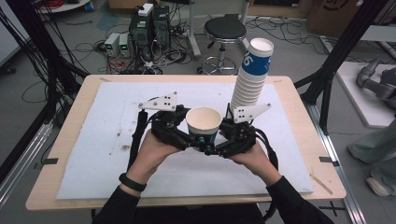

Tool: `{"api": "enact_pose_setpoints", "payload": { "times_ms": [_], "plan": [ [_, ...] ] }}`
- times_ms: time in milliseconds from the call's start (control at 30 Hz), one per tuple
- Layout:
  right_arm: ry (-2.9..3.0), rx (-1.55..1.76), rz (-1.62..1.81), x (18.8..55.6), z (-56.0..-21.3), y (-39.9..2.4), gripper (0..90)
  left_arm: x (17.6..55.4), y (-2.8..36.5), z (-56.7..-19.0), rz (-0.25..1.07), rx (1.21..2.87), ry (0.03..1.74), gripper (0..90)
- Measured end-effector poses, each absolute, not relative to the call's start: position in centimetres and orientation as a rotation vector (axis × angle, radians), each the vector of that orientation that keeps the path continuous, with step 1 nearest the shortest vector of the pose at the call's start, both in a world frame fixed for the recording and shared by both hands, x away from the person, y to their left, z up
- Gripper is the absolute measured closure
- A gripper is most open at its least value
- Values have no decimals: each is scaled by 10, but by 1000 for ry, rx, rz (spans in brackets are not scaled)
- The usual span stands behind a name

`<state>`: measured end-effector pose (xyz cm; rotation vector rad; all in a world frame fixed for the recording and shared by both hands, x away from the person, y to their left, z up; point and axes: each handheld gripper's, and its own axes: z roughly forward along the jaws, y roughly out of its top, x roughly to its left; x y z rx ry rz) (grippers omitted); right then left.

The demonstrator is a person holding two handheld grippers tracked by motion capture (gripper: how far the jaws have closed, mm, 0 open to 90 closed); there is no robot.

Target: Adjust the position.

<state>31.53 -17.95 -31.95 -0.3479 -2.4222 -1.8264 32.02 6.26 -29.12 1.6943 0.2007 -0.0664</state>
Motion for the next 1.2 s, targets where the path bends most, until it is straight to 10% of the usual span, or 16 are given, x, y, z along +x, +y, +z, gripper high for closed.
{"api": "enact_pose_setpoints", "payload": {
  "times_ms": [1200],
  "plan": [
    [-2498, -365, -1877, 318, -315, -200, 203, 323, 84, -286, -9, 1671, 202, 219]
  ]
}}
